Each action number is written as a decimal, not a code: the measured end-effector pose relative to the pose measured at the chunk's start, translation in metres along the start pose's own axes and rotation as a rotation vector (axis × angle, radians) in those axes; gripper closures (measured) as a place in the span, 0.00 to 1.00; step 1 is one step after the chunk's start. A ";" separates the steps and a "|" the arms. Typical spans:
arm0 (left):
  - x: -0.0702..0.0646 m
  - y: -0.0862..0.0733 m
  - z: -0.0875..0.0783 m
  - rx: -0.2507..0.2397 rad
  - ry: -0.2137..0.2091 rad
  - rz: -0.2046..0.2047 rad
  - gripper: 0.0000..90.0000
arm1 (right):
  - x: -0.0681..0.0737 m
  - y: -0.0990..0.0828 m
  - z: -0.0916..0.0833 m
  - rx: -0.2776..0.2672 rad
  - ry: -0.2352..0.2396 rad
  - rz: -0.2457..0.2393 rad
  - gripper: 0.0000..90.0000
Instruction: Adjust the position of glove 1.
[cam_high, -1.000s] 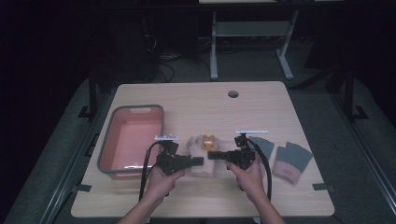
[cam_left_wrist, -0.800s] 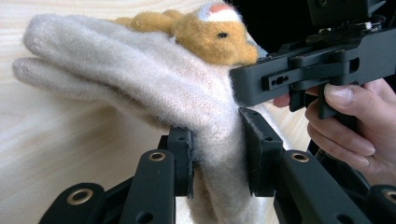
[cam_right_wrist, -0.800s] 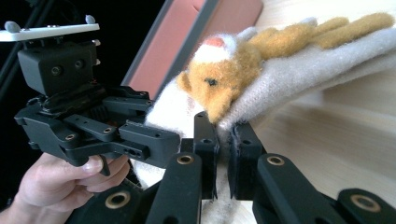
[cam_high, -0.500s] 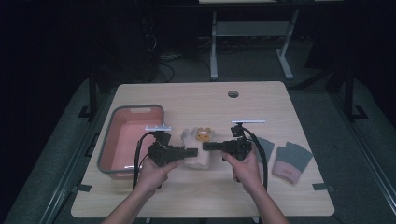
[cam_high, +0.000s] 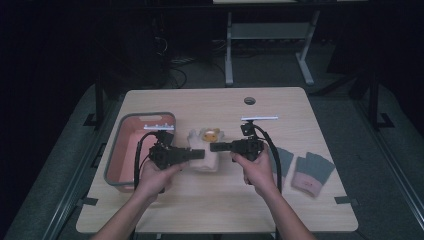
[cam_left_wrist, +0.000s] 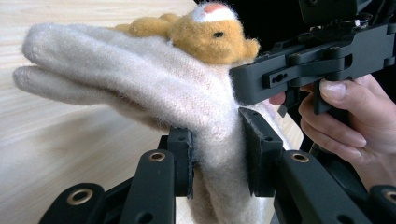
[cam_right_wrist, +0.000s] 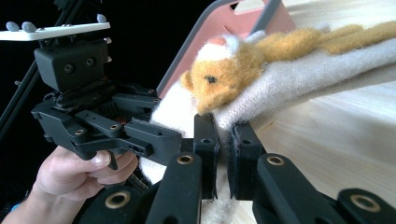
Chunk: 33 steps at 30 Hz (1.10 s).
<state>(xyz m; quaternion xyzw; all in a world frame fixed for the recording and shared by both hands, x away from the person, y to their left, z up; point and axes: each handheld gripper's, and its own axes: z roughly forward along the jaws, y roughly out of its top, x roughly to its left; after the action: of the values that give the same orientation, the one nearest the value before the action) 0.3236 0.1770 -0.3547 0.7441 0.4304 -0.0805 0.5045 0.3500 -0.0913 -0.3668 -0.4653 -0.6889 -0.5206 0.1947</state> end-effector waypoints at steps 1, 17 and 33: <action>0.001 0.001 -0.002 0.002 -0.001 0.007 0.75 | 0.002 0.002 0.001 0.003 0.002 0.000 0.93; 0.015 0.019 -0.028 -0.007 -0.013 -0.003 0.76 | 0.018 0.025 0.019 0.020 0.029 -0.035 0.93; 0.030 0.028 -0.055 -0.014 -0.017 -0.045 0.77 | 0.033 0.042 0.043 0.045 0.039 -0.066 0.93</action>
<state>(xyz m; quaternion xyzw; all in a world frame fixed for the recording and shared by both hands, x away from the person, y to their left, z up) 0.3447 0.2359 -0.3260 0.7299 0.4433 -0.0953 0.5115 0.3788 -0.0375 -0.3360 -0.4275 -0.7114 -0.5202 0.2012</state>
